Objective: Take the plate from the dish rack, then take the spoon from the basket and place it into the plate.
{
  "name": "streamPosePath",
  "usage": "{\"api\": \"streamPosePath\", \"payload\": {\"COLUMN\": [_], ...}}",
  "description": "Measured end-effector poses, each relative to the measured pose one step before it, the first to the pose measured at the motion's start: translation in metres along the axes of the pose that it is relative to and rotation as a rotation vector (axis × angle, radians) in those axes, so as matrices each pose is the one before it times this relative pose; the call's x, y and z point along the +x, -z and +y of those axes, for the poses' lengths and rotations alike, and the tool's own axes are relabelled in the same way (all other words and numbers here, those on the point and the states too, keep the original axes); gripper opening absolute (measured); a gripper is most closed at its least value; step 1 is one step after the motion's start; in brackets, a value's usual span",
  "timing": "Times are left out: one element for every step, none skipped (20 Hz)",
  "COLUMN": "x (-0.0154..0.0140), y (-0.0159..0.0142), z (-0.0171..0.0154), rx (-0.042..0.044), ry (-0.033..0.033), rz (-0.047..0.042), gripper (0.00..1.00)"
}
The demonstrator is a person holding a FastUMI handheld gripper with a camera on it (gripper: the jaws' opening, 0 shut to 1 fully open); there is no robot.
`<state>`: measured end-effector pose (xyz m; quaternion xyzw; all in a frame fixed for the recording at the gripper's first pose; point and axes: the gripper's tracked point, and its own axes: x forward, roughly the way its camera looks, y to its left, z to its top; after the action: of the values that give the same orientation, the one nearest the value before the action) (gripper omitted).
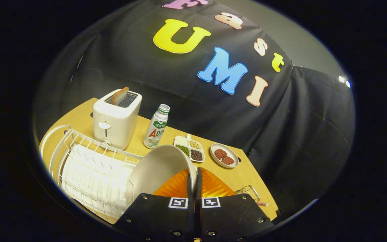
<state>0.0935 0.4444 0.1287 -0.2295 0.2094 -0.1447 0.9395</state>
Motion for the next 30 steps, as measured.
{"api": "streamPosePath", "payload": {"x": [-0.00072, -0.00249, -0.00243, -0.00342, -0.00080, -0.00292, -0.00377, -0.00339, -0.00334, -0.00321, -0.00199, -0.00256, -0.00480, -0.00573, -0.00516, -0.00672, -0.00670, -0.00884, -0.00749, -0.01097, -0.00782, -0.01028, -0.00961, -0.00843, -0.00822, -0.00848, -0.00727, -0.00683, -0.00385, -0.00641], "y": [-0.00126, -0.00424, -0.00543, -0.00743, -0.00383, -0.00445, -0.00507, -0.00343, -0.00453, -0.00319, -0.00164, -0.00107, -0.00069, -0.00202, -0.00062, -0.00046, 0.00154, 0.00055, 0.00355, 0.00291, 0.00371, 0.00470, 0.00488, 0.00389, 0.00635, 0.00457, 0.00758, 0.00828, 0.00827, 0.00902], "z": [0.00081, 0.00153, -0.00040, 0.00057, 0.00253, 0.00084, 0.00135, -0.00133, -0.00638, -0.00490, -0.00390, -0.00265, -0.00637, -0.00567, -0.00636, -0.00404, -0.00563, -0.00619, -0.00548, -0.00779, -0.00629, -0.00542, -0.00345, -0.00311, -0.00384, -0.00229, -0.00248, -0.00083, -0.00140, 0.00055], "rx": [-0.03061, -0.03029, -0.03118, -0.02801, -0.03327, -0.03376, -0.03130, -0.02236, -0.01854, -0.00224, 0.00716, 0.00192, 0.00381, 0.00799, 0.01284, 0.01390, 0.01733, 0.01343, 0.01327, 0.01541, 0.01107, 0.00971, 0.00363, 0.00411, 0.00618, 0.00649, 0.00501, 0.00684, 0.00690, 0.00713], "ry": [0.01708, 0.01390, 0.02262, 0.01246, 0.01087, 0.00940, 0.00612, 0.01642, 0.02264, 0.01793, 0.00521, 0.00493, 0.00928, 0.00831, 0.00618, 0.00289, 0.00429, 0.00374, 0.00302, 0.00992, 0.00754, 0.00182, -0.00381, -0.00376, -0.00505, -0.00661, -0.00745, -0.01088, -0.01092, -0.02087], "rz": [0.00413, -0.00644, -0.01436, -0.01978, -0.00744, -0.01318, -0.01531, -0.01057, -0.01552, -0.00953, -0.00589, 0.00179, 0.00152, -0.00073, -0.00145, 0.00049, 0.00049, 0.00438, 0.00334, 0.00452, 0.00403, 0.00550, 0.00132, -0.00269, -0.00279, -0.00212, 0.00435, 0.00885, 0.00827, 0.00213], "gripper": [0.01, 0.01, 0.01, 0.01, 0.01, 0.01, 0.01, 0.01, 0.01, 0.01, 0.01, 0.00, 0.00, 0.01, 0.01, 0.01, 0.01, 0.00, 0.01, 0.00, 0.01, 0.01, 0.01, 0.01, 0.00, 0.01, 0.01, 0.01, 0.01, 0.01]}}
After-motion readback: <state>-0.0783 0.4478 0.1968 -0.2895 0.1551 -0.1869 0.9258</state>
